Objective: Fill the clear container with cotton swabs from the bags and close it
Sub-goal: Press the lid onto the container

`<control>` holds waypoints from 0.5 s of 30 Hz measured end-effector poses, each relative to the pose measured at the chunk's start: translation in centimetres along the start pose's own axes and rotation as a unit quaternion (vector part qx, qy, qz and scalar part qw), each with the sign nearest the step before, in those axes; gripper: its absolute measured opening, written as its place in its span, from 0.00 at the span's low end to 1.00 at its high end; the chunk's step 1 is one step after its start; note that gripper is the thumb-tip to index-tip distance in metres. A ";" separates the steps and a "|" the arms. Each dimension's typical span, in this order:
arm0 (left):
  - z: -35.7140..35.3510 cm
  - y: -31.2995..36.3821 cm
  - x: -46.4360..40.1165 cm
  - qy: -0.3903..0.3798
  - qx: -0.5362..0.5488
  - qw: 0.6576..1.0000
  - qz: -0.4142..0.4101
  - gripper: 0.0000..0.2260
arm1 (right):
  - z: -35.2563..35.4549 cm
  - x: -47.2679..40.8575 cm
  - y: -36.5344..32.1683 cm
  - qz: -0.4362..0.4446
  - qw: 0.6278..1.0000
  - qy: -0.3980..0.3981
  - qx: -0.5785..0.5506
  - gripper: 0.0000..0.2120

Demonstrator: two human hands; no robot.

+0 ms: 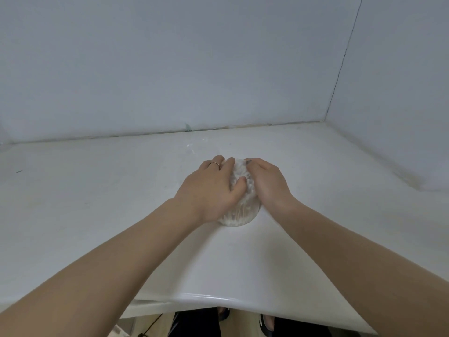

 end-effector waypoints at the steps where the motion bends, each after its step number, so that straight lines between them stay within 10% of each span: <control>1: 0.2 0.0 0.0 -0.006 0.009 1.000 0.001 0.23 | 0.2 0.1 -0.4 0.007 1.000 -0.003 0.016 0.14; 8: 0.8 -0.6 -0.8 -0.072 0.098 0.991 0.048 0.33 | 0.4 -0.5 -1.8 -0.066 0.995 -0.048 0.054 0.23; 15: 0.1 -0.4 -1.9 -0.023 0.092 0.994 0.061 0.21 | -1.0 -1.1 -2.6 -0.028 0.998 -0.029 0.045 0.22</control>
Point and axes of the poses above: each hand's wrist, its own x-axis away from the middle knuckle, its own z-axis out of the back of the hand, y = z × x, the point moved 5 cm from there along -x, towards the middle knuckle, and after that the axes turned 9 degrees about y, right-handed, at the moved point
